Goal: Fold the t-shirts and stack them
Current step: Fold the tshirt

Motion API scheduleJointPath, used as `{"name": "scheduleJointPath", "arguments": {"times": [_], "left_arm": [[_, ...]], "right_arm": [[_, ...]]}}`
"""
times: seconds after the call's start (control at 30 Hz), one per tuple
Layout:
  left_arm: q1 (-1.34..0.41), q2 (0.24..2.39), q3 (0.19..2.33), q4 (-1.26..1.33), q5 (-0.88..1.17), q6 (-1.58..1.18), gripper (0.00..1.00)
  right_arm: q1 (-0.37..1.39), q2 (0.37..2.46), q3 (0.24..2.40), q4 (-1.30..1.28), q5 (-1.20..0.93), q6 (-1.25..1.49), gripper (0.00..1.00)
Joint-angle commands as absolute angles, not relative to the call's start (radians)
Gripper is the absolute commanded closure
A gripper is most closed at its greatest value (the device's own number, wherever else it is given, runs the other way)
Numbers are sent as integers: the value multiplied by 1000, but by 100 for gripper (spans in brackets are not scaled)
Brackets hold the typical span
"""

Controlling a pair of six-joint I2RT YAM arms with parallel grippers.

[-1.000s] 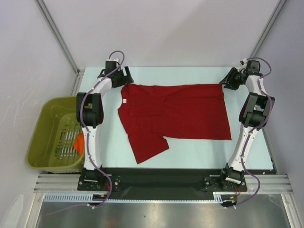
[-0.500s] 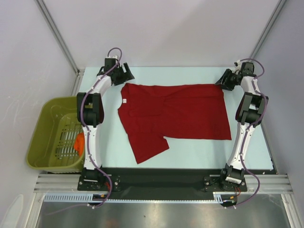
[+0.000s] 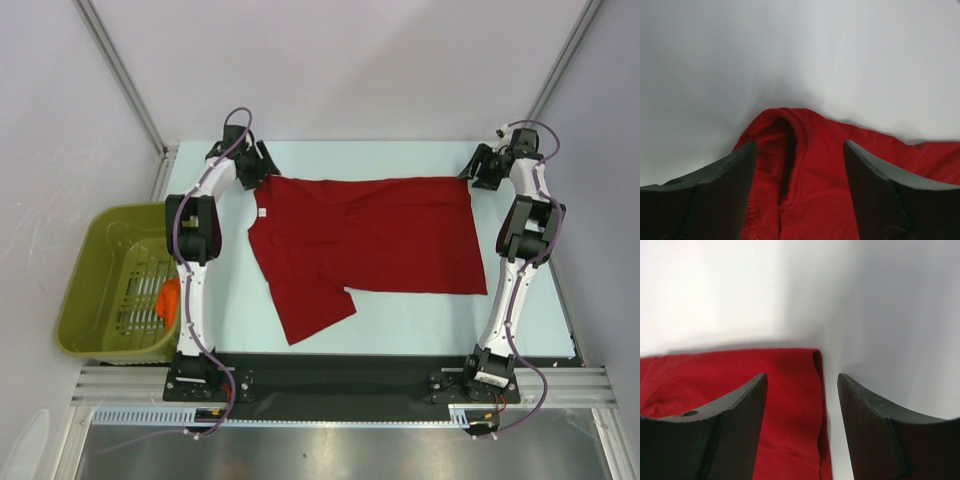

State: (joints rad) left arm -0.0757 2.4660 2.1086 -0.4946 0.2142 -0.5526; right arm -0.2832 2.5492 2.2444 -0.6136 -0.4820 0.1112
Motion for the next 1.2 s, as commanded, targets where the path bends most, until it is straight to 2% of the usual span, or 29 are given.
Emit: {"name": "scheduleJointPath", "arguments": {"times": [0.0,0.07,0.1,0.2,0.27,0.33,0.37,0.53,0.57,0.6,0.8,0.9,0.93,0.97,1.0,1.03,1.07,1.1,1.13,1.17], "left_arm": [[-68,2488,2143,-534,219,-606,27],[-63,2496,2143,-523,235,-620,34],[-61,2497,2144,-514,245,-632,42],[-57,2507,2145,-492,268,-650,55],[-52,2513,2145,-483,281,-660,60],[-49,2514,2141,-473,282,-666,67],[-45,2513,2138,-466,282,-672,75],[-18,2505,2121,-387,311,-696,98],[-15,2505,2126,-384,305,-696,100],[-11,2505,2128,-373,304,-695,100],[-5,2502,2121,-341,278,-696,100],[-5,2517,2128,-316,305,-707,100],[-5,2522,2132,-316,317,-712,100],[-5,2526,2132,-324,324,-716,100],[-5,2526,2132,-333,325,-716,99],[-5,2522,2129,-348,313,-716,92],[-5,2516,2123,-359,304,-707,78],[-8,2490,2115,-377,290,-697,60],[-11,2473,2103,-391,252,-683,53],[-14,2452,2100,-425,215,-646,36]], "right_arm": [[-273,2594,2301,-623,-482,86,36],[-270,2605,2307,-611,-500,92,37],[-270,2620,2327,-615,-499,92,38],[-275,2654,2362,-618,-497,109,44],[-273,2674,2390,-623,-497,115,46],[-272,2700,2425,-641,-517,121,56],[-270,2703,2428,-641,-525,124,68],[-265,2714,2419,-658,-525,129,90],[-267,2714,2413,-655,-509,135,96],[-270,2712,2410,-649,-476,144,100],[-301,2695,2390,-552,-394,262,100],[-298,2709,2416,-509,-422,285,100],[-296,2723,2445,-518,-446,282,98],[-292,2736,2472,-553,-449,278,89],[-288,2750,2494,-570,-451,276,84],[-285,2749,2511,-583,-457,276,82],[-285,2741,2508,-603,-454,281,78],[-287,2712,2499,-612,-443,294,75],[-294,2695,2478,-623,-407,310,69],[-301,2675,2468,-647,-387,325,59]]}}
